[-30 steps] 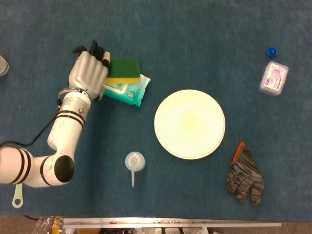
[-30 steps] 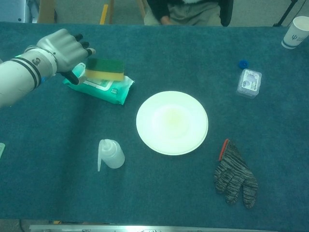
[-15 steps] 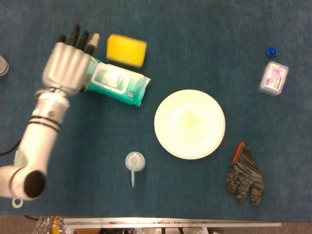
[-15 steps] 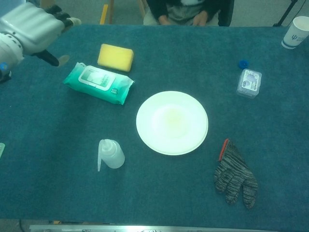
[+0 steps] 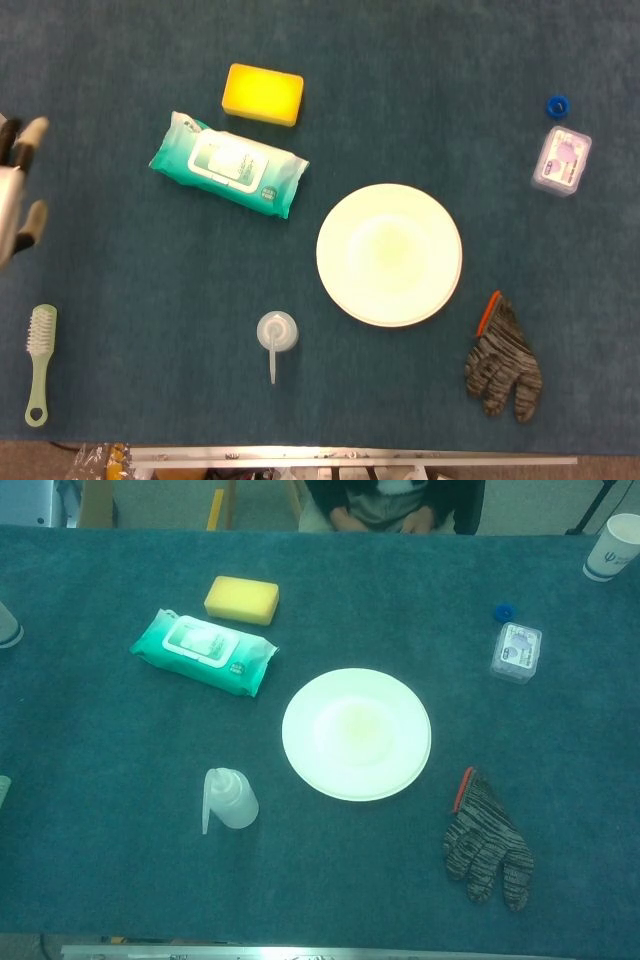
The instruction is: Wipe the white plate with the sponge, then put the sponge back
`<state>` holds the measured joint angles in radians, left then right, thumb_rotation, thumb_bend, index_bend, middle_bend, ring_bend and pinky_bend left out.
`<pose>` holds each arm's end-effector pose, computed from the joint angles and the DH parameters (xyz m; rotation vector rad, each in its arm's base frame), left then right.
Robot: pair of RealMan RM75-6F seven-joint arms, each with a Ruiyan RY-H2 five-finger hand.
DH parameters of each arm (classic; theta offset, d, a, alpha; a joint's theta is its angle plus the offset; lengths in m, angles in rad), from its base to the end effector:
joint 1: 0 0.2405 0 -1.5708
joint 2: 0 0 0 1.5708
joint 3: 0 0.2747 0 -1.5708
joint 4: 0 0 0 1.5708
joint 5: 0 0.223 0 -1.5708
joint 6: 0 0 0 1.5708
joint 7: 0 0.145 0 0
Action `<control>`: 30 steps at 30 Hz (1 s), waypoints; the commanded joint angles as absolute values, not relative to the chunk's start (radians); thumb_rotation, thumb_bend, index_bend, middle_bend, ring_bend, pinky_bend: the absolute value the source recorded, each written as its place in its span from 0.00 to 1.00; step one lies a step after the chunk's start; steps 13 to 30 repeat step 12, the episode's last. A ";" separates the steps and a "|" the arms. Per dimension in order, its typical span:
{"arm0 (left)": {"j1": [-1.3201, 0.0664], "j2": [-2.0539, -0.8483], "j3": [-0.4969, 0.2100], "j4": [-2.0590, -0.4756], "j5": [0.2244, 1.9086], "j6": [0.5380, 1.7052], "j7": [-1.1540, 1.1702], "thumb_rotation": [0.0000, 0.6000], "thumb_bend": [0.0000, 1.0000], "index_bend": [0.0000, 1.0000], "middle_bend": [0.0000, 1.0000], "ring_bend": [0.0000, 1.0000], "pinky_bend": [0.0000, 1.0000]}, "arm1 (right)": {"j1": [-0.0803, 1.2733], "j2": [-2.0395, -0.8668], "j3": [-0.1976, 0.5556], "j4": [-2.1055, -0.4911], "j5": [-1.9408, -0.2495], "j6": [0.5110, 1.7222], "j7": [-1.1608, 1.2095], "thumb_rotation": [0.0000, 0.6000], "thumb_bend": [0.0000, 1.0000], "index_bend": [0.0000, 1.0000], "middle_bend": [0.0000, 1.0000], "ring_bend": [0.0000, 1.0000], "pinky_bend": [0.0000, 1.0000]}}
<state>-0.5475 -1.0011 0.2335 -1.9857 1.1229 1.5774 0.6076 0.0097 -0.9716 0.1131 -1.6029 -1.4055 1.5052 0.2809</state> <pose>-0.2521 0.2407 0.1587 -1.5791 -0.6221 -0.5315 -0.3602 -0.1716 0.2266 1.1599 -0.9855 0.9774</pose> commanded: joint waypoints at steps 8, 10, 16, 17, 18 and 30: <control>-0.385 -0.976 0.248 -1.985 1.258 1.659 0.561 0.83 0.36 0.14 0.17 0.08 0.24 | -0.017 -0.958 0.107 -1.602 -1.408 1.529 0.298 0.93 0.21 0.39 0.37 0.31 0.44; -0.366 -0.976 0.238 -1.986 1.268 1.660 0.554 0.83 0.36 0.14 0.17 0.08 0.24 | -0.019 -0.958 0.106 -1.601 -1.411 1.532 0.303 0.93 0.21 0.39 0.37 0.31 0.44; -0.351 -0.972 0.227 -1.987 1.275 1.658 0.554 0.83 0.36 0.14 0.18 0.08 0.24 | -0.021 -0.959 0.105 -1.600 -1.415 1.534 0.307 0.93 0.20 0.39 0.37 0.31 0.44; -0.351 -0.972 0.227 -1.987 1.275 1.658 0.554 0.83 0.36 0.14 0.18 0.08 0.24 | -0.021 -0.959 0.105 -1.600 -1.415 1.534 0.307 0.93 0.20 0.39 0.37 0.31 0.44; -0.351 -0.972 0.227 -1.987 1.275 1.658 0.554 0.83 0.36 0.14 0.18 0.08 0.24 | -0.021 -0.959 0.105 -1.600 -1.415 1.534 0.307 0.93 0.20 0.39 0.37 0.31 0.44; -0.351 -0.972 0.227 -1.987 1.275 1.658 0.554 0.83 0.36 0.14 0.18 0.08 0.24 | -0.021 -0.959 0.105 -1.600 -1.415 1.534 0.307 0.93 0.20 0.39 0.37 0.31 0.44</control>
